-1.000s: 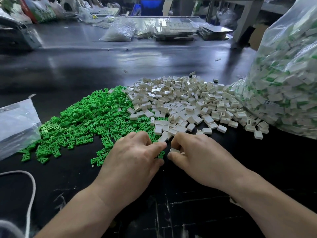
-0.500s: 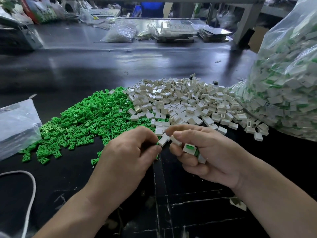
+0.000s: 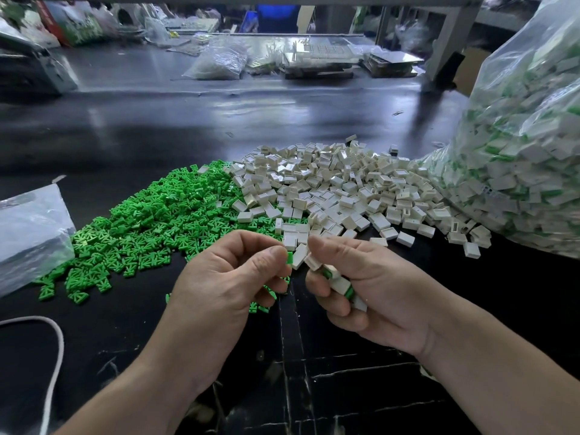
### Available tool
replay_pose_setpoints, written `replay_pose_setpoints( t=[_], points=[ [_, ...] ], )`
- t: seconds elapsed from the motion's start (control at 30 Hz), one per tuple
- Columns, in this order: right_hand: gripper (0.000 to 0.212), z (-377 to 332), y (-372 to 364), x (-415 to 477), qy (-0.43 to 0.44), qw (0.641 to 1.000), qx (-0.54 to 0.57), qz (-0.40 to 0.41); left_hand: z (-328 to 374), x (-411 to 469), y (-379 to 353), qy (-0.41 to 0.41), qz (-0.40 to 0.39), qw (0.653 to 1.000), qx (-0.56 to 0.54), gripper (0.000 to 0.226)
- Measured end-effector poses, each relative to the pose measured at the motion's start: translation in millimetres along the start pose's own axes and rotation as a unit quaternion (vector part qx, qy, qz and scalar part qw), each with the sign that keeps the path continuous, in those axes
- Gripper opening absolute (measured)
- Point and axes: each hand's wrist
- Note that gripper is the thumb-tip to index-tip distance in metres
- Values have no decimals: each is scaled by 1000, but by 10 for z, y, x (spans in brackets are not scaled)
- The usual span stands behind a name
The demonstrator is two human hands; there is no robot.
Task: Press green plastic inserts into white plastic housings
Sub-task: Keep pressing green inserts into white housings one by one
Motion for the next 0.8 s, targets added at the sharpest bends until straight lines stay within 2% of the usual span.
replay_pose_setpoints(
  t=[0.27, 0.5, 0.8],
  points=[
    [18, 32, -8, 11, 50, 999, 6, -13, 11, -23, -43, -5, 9, 1000, -1, 15],
    [13, 66, -57, -2, 93, 990, -104, 25, 7, -27, -36, -17, 14, 999, 28, 14],
    [14, 103, -28, 0, 140, 980, -136, 39, -24, -32, -39, -55, 26, 996, 72, 21]
  ],
)
Point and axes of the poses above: each hand's wrist, its own x-axis towards the middle knuckle, its own y-axis out of the back of the hand, z = x × y, and after that the axes turned 9 degrees about y, right-handed
